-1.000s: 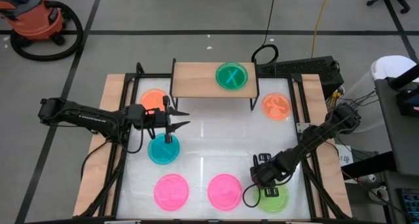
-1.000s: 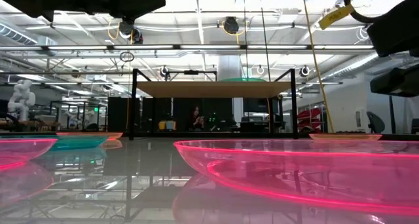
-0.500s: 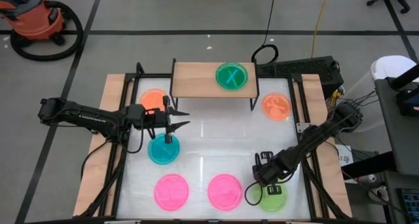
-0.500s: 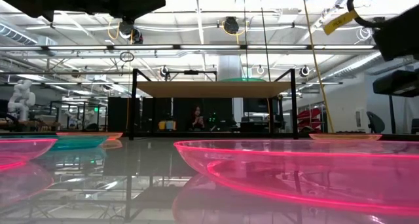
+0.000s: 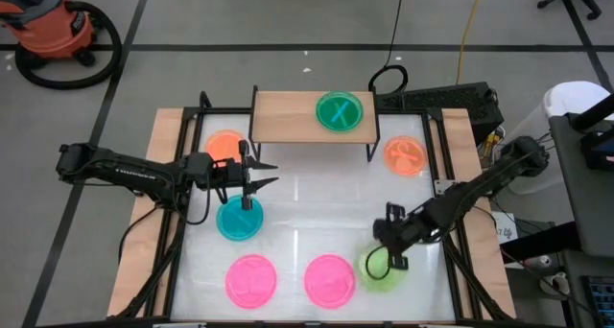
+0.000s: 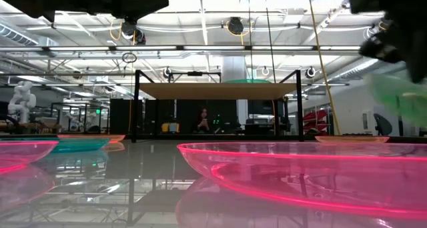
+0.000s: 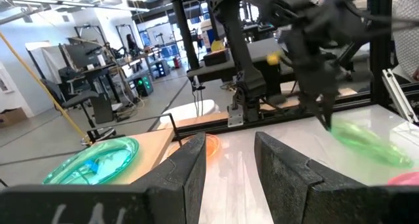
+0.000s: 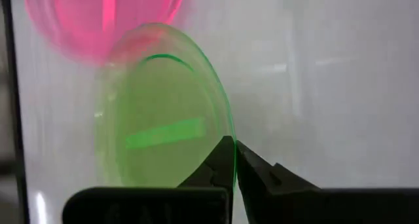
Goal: Place and stack plates onto a shelf
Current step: Stack the green transparent plate on the blue transparent plate on the shelf, then stack the blue transparent plate on the green transparent plate on the shelf
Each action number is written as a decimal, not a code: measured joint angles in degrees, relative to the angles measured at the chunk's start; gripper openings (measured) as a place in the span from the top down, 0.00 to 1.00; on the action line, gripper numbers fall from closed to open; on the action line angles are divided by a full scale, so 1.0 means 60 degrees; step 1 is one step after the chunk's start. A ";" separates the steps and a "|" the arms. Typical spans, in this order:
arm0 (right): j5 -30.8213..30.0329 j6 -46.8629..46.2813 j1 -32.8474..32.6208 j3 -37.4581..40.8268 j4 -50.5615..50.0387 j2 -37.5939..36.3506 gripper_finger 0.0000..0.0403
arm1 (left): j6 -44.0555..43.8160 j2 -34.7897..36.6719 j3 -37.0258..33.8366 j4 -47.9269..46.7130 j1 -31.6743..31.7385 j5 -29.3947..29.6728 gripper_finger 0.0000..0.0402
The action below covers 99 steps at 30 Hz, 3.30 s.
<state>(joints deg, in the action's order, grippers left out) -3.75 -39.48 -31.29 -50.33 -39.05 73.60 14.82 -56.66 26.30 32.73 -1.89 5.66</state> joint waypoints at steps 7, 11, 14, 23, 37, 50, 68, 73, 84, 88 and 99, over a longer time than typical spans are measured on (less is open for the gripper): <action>-0.2367 0.0231 0.1168 0.0000 0.0592 -0.1950 1.00 | -0.0002 0.0000 0.0000 0.0004 -0.0001 0.0002 0.66; -0.3895 0.1329 0.2268 -0.0004 0.1565 -0.2845 1.00 | 0.0000 0.0000 0.0000 0.0004 -0.0004 0.0002 0.66; -0.4958 0.2013 0.3430 -0.0004 0.2477 -0.3213 1.00 | 0.0130 0.0000 0.0000 0.0004 -0.0004 0.0001 0.66; -0.2557 0.2644 0.8167 -0.0011 0.6753 -0.2544 1.00 | -0.0283 0.0000 0.0000 0.0263 -0.0004 0.0002 0.66; 0.0145 0.1516 1.1647 -0.0005 0.6866 -0.0752 1.00 | -0.0192 -0.0004 0.0000 0.0229 -0.0004 0.0006 0.66; -0.0081 0.1955 1.1650 -0.0007 0.6751 -0.0706 0.99 | -0.0238 -0.0004 0.0000 0.0229 -0.0004 0.0006 0.66; 0.1188 0.2587 1.1641 -0.0007 0.6865 -0.1607 0.60 | -0.0219 0.0046 0.0000 0.0786 -0.0141 -0.0219 0.66; 0.2139 0.3553 1.0968 -0.0007 0.6471 -0.3086 0.59 | 0.0054 0.0055 0.0403 0.0079 -0.0842 0.0561 0.66; 0.1686 0.4693 0.7833 0.0914 0.5243 -0.4997 0.59 | -0.2361 -0.0749 0.3173 -0.8530 -0.2529 0.2559 0.66; 0.0803 0.4765 0.6767 0.1844 0.5846 -0.5018 0.59 | -0.3373 -0.1060 0.3135 -0.9742 -0.3129 0.2531 0.66; -0.1075 0.5493 0.4645 0.3443 0.9310 -0.4397 0.59 | -0.6240 -0.2731 0.3042 -1.1946 -0.5740 0.2116 0.66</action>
<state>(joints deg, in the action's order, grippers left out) -10.20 -6.52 -3.42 -29.67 16.81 47.22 -22.62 -73.05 44.56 -38.95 -36.33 18.35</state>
